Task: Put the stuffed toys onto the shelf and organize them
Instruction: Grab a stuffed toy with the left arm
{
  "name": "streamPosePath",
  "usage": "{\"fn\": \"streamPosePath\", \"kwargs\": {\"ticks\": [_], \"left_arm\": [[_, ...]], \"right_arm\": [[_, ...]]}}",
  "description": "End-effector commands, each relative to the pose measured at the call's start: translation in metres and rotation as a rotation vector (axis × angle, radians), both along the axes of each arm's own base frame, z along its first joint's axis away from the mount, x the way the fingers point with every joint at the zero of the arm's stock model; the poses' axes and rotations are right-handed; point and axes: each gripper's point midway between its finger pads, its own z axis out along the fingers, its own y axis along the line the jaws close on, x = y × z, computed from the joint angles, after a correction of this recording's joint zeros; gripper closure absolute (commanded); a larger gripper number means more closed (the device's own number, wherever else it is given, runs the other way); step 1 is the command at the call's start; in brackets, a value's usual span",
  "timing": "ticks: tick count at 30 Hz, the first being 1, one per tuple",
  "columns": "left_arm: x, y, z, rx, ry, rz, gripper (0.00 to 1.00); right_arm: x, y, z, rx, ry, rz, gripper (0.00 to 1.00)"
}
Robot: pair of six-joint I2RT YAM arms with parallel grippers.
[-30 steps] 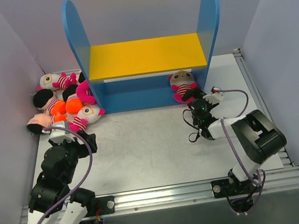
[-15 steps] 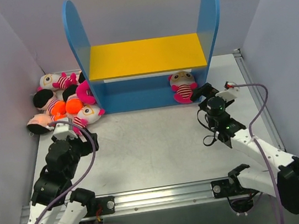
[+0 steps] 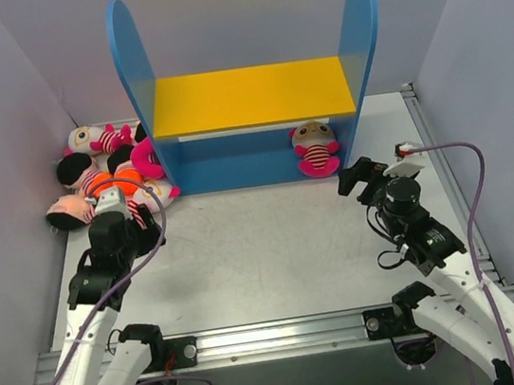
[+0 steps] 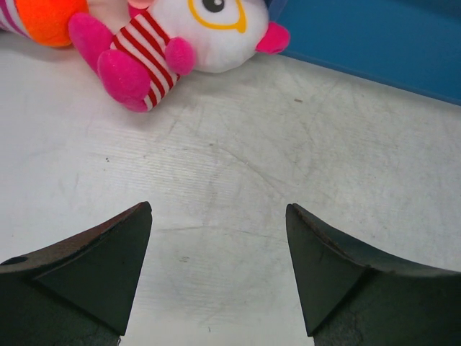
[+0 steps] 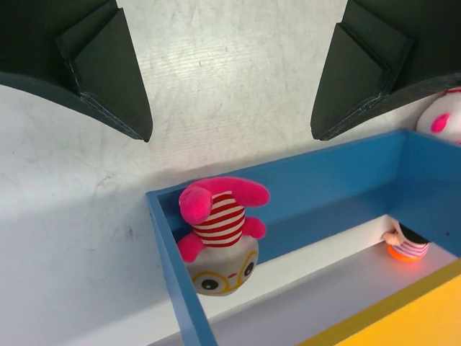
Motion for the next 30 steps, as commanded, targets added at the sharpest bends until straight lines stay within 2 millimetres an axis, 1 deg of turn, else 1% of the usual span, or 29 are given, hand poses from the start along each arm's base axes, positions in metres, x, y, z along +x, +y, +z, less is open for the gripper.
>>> {"fn": "streamPosePath", "kwargs": {"ticks": [1,2,4,5,7,9,11,12,14,16,17,18,19,20,21,22,23,24,25,26,29,30], "left_arm": [[0.023,0.002,0.017,-0.050,-0.031,0.015,0.16],[0.028,0.010,0.017,-0.050,-0.029,0.050,0.16],[0.040,0.017,0.015,-0.064,-0.003,0.093,0.16],[0.045,0.027,0.015,-0.069,0.002,0.133,0.16],[0.058,0.036,0.015,-0.098,0.020,0.176,0.16],[0.071,0.051,0.016,-0.122,0.020,0.230,0.16],[0.080,0.057,0.016,-0.148,0.017,0.258,0.16],[0.087,0.062,0.012,-0.157,0.024,0.278,0.16],[0.098,0.062,0.017,-0.192,0.013,0.282,0.16],[0.115,0.060,0.019,-0.206,-0.008,0.259,0.16],[0.127,0.060,0.031,-0.210,-0.057,0.243,0.16],[0.136,0.059,0.029,-0.211,-0.059,0.229,0.16],[0.143,0.058,0.033,-0.206,-0.076,0.214,0.16],[0.154,0.059,0.045,-0.201,-0.126,0.201,0.16],[0.164,0.056,0.042,-0.205,-0.127,0.173,0.16],[0.171,0.056,0.045,-0.188,-0.144,0.154,0.16],[0.180,0.053,0.052,-0.186,-0.181,0.121,0.16],[0.191,0.053,0.052,-0.177,-0.186,0.100,0.16],[0.197,0.053,0.052,-0.166,-0.195,0.083,0.16],[0.209,0.052,0.052,-0.186,-0.203,0.067,0.16],[0.224,0.051,0.053,-0.225,-0.218,0.035,0.16],[0.230,0.051,0.050,-0.241,-0.209,0.028,0.16]], "right_arm": [[-0.008,0.011,0.006,-0.057,0.003,0.114,0.03],[-0.009,0.012,0.005,-0.063,0.007,0.126,0.03],[-0.011,0.017,0.003,-0.069,0.011,0.159,0.04],[-0.011,0.018,0.004,-0.067,0.006,0.167,0.04],[-0.014,0.024,0.001,-0.067,0.009,0.204,0.04],[-0.015,0.026,-0.002,-0.067,0.007,0.219,0.04],[-0.017,0.029,-0.005,-0.067,0.009,0.241,0.04],[-0.018,0.030,-0.005,-0.068,0.007,0.247,0.04],[-0.020,0.032,-0.005,-0.069,0.003,0.265,0.04],[-0.022,0.033,-0.008,-0.068,0.003,0.274,0.04],[-0.023,0.035,-0.007,-0.066,-0.003,0.288,0.04],[-0.023,0.035,-0.009,-0.068,0.000,0.292,0.04],[-0.024,0.035,-0.010,-0.069,-0.001,0.291,0.04],[-0.026,0.039,-0.009,-0.065,-0.003,0.319,0.04],[-0.026,0.040,-0.011,-0.066,0.000,0.326,0.04],[-0.027,0.041,-0.010,-0.063,-0.003,0.332,0.04],[-0.027,0.041,-0.008,-0.065,-0.010,0.337,0.04],[-0.028,0.044,-0.008,-0.063,-0.013,0.351,0.04],[-0.029,0.044,-0.009,-0.063,-0.013,0.356,0.04],[-0.029,0.046,-0.007,-0.059,-0.020,0.366,0.04],[-0.030,0.049,-0.007,-0.055,-0.023,0.381,0.04],[-0.031,0.050,-0.008,-0.055,-0.022,0.390,0.04]]}}
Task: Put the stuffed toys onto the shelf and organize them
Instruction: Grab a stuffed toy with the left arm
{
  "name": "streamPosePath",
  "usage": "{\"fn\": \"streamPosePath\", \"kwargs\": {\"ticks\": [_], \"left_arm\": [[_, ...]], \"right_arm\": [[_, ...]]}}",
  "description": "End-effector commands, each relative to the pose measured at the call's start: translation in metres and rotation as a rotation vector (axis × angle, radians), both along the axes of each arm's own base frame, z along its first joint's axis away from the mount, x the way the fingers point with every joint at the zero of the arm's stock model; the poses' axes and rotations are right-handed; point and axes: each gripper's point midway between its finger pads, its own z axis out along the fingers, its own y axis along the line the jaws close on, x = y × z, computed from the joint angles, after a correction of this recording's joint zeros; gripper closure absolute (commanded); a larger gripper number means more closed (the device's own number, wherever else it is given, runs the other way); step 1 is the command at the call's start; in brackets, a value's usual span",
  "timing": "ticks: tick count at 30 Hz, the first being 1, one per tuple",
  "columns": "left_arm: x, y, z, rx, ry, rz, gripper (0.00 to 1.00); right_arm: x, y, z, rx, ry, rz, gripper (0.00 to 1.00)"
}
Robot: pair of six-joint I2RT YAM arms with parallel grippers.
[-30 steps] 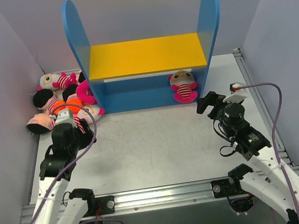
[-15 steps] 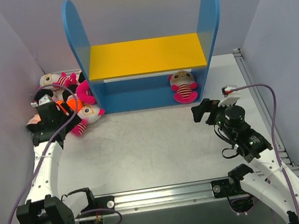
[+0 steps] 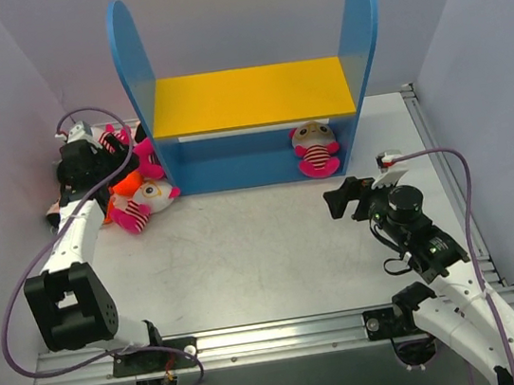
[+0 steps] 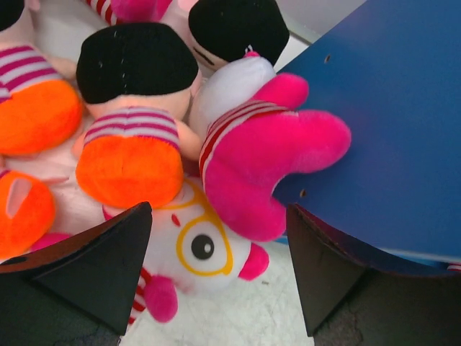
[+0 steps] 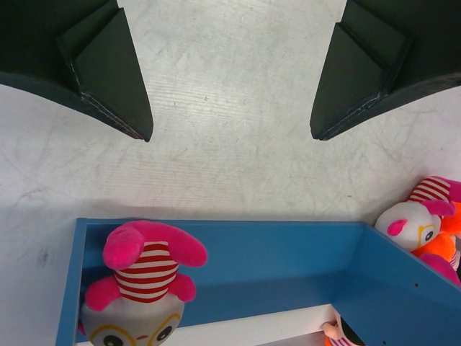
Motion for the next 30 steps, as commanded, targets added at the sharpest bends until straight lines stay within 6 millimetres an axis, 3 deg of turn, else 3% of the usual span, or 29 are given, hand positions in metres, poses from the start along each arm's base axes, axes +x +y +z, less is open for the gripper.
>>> {"fn": "streamPosePath", "kwargs": {"ticks": [1,2,7,15,18,19,21,22,24,28,30], "left_arm": [[0.032,-0.001,0.037,-0.022,-0.142,-0.065,0.16],[0.039,0.000,0.043,-0.026,-0.174,-0.069,0.16],[0.055,-0.003,0.031,-0.072,-0.163,-0.116,0.16],[0.069,-0.016,-0.009,-0.165,-0.109,-0.170,0.20],[0.071,-0.019,-0.015,-0.197,-0.111,-0.179,0.35],[0.071,-0.020,-0.016,-0.206,-0.113,-0.182,0.52],[0.071,-0.021,-0.014,-0.225,-0.130,-0.187,0.69],[0.072,-0.022,-0.010,-0.230,-0.145,-0.190,0.83],[0.070,-0.022,-0.007,-0.247,-0.158,-0.192,0.95],[0.064,-0.019,0.007,-0.259,-0.200,-0.189,0.98],[0.058,-0.015,0.024,-0.254,-0.237,-0.178,0.98]], "right_arm": [[0.000,0.007,0.009,0.010,-0.044,0.045,0.04],[0.000,0.008,0.008,0.009,-0.041,0.050,0.04],[0.001,0.013,0.005,0.013,-0.037,0.074,0.04],[0.004,0.018,0.002,0.015,-0.028,0.092,0.05],[0.004,0.018,-0.001,0.010,-0.020,0.092,0.05],[0.005,0.018,-0.002,0.008,-0.016,0.092,0.05],[0.005,0.019,-0.002,0.011,-0.016,0.095,0.05],[0.005,0.019,-0.002,0.013,-0.015,0.096,0.05],[0.005,0.021,0.000,0.017,-0.022,0.105,0.05],[0.006,0.024,0.000,0.015,-0.019,0.121,0.06],[0.006,0.026,0.002,0.017,-0.022,0.129,0.06]]}}
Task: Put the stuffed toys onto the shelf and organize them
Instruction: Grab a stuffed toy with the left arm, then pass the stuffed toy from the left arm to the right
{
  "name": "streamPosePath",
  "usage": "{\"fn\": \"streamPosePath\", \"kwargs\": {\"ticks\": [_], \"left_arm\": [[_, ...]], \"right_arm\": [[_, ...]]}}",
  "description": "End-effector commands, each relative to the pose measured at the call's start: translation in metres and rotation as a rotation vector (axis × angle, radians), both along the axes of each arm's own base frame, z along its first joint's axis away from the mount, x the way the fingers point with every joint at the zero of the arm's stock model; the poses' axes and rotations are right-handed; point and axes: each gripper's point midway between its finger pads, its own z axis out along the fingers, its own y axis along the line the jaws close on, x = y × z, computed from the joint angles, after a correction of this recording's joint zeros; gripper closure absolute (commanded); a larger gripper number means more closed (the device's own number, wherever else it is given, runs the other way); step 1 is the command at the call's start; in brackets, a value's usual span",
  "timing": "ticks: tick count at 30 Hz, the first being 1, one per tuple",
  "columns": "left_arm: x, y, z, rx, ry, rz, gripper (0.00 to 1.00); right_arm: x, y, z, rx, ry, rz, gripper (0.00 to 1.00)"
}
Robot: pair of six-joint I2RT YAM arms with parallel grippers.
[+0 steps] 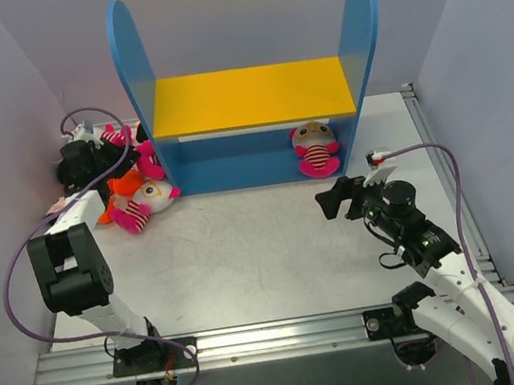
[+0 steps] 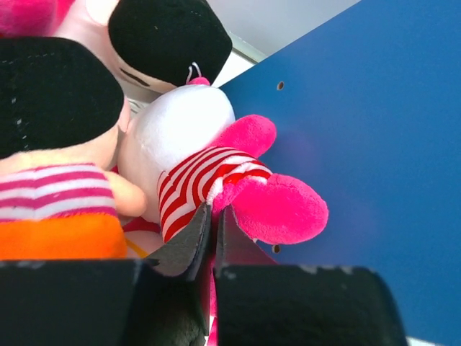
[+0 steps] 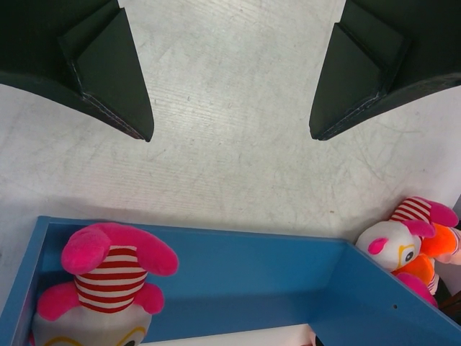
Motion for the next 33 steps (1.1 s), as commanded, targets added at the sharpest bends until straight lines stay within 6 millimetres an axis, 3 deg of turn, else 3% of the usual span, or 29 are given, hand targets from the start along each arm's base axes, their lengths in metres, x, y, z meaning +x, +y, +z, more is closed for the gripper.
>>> {"fn": "streamPosePath", "kwargs": {"ticks": [1,2,4,5,13,14,16,17,18,21,28,32,33], "left_arm": [[-0.006,0.007,0.051,0.000,-0.145,0.017,0.98],[-0.011,0.010,0.066,0.007,-0.174,0.035,0.98],[-0.021,0.018,0.067,0.001,-0.164,0.081,0.98],[-0.030,0.020,0.080,0.000,-0.184,0.098,0.98],[-0.096,0.015,0.091,-0.035,-0.151,0.183,0.97],[-0.108,0.013,0.104,-0.032,-0.182,0.189,0.98],[-0.125,0.009,0.097,-0.048,-0.156,0.195,0.97],[-0.138,0.006,0.108,-0.048,-0.185,0.195,0.97],[-0.148,-0.001,0.098,-0.070,-0.141,0.176,0.97],[-0.168,-0.022,0.100,-0.090,-0.123,0.110,0.98],[-0.211,-0.074,0.075,-0.149,-0.050,-0.035,0.98],[-0.235,-0.097,0.074,-0.196,-0.061,-0.071,0.98],[-0.237,-0.101,0.076,-0.213,-0.074,-0.075,0.97]], "right_arm": [[0.002,0.008,0.007,0.008,-0.037,0.042,0.06],[0.002,0.010,0.008,0.008,-0.039,0.049,0.07],[0.000,0.014,0.011,0.018,-0.043,0.069,0.06],[0.000,0.015,0.013,0.022,-0.045,0.076,0.06],[-0.009,0.047,0.015,0.063,-0.027,0.166,0.06],[-0.011,0.052,0.015,0.070,-0.024,0.178,0.06],[-0.016,0.064,0.015,0.096,-0.014,0.213,0.06],[-0.018,0.068,0.016,0.107,-0.012,0.225,0.06],[-0.020,0.073,0.019,0.133,-0.009,0.238,0.06],[-0.028,0.088,0.029,0.187,-0.027,0.289,0.07],[-0.051,0.130,0.033,0.277,-0.005,0.402,0.08],[-0.067,0.162,0.045,0.349,-0.020,0.473,0.09],[-0.069,0.171,0.037,0.338,-0.005,0.486,0.09]]}}
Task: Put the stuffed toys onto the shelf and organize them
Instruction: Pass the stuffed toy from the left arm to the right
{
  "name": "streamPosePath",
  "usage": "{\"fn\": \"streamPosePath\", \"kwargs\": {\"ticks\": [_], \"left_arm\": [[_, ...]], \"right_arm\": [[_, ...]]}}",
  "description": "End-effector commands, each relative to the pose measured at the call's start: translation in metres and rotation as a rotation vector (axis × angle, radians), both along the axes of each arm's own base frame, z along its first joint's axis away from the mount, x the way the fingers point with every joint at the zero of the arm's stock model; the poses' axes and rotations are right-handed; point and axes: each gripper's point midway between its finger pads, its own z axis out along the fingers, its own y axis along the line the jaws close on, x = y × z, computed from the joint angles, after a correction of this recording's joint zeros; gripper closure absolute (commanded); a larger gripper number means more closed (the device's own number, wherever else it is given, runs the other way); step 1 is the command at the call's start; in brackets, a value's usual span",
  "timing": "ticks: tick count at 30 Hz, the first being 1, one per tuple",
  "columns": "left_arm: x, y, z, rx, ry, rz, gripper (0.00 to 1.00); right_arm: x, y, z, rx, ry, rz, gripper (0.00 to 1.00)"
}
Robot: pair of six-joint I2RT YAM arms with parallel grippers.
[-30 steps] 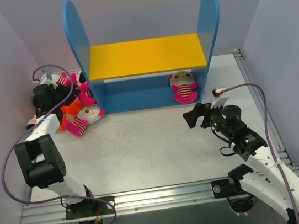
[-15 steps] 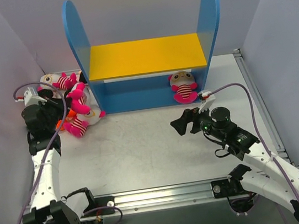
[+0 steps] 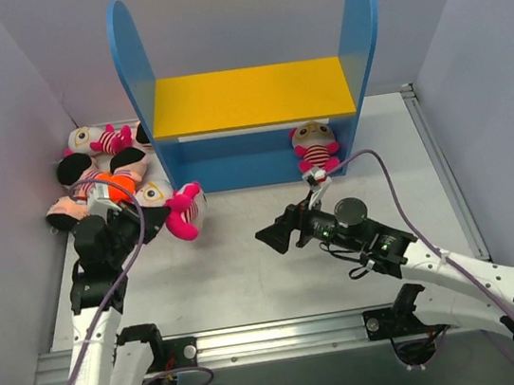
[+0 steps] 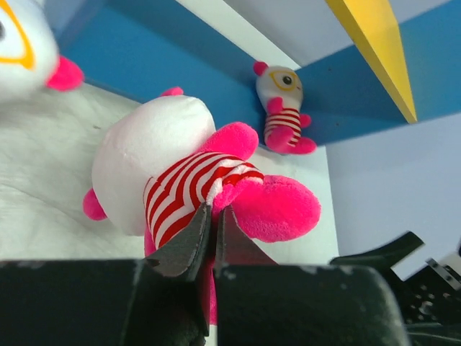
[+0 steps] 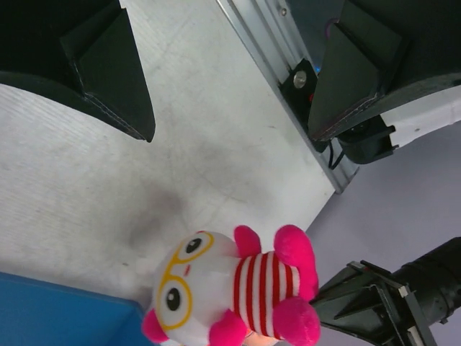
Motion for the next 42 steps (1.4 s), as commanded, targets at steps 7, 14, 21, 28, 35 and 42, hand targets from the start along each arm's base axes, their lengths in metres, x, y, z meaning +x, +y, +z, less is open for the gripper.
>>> {"fn": "streamPosePath", "kwargs": {"ticks": [7,14,21,28,35,42], "left_arm": [[-0.024,-0.039,0.012,-0.143,-0.074,-0.032,0.97],[-0.027,-0.055,0.015,-0.151,-0.101,-0.056,0.98],[-0.030,-0.068,0.014,-0.162,-0.113,-0.090,0.98],[-0.038,-0.079,0.011,-0.163,-0.115,-0.127,0.97],[-0.045,-0.081,0.004,-0.141,-0.113,-0.151,0.97],[-0.052,-0.080,-0.001,-0.083,-0.089,-0.180,0.69]], "right_arm": [[-0.024,0.075,0.024,0.150,-0.047,0.104,0.12],[-0.024,0.108,0.031,0.185,-0.054,0.146,0.16],[-0.017,0.128,0.014,0.158,-0.039,0.162,0.19],[-0.008,0.138,0.010,0.144,-0.041,0.150,0.27],[-0.002,0.133,-0.006,0.058,-0.045,0.131,0.88],[0.003,0.111,-0.023,-0.156,-0.125,0.109,1.00]]}}
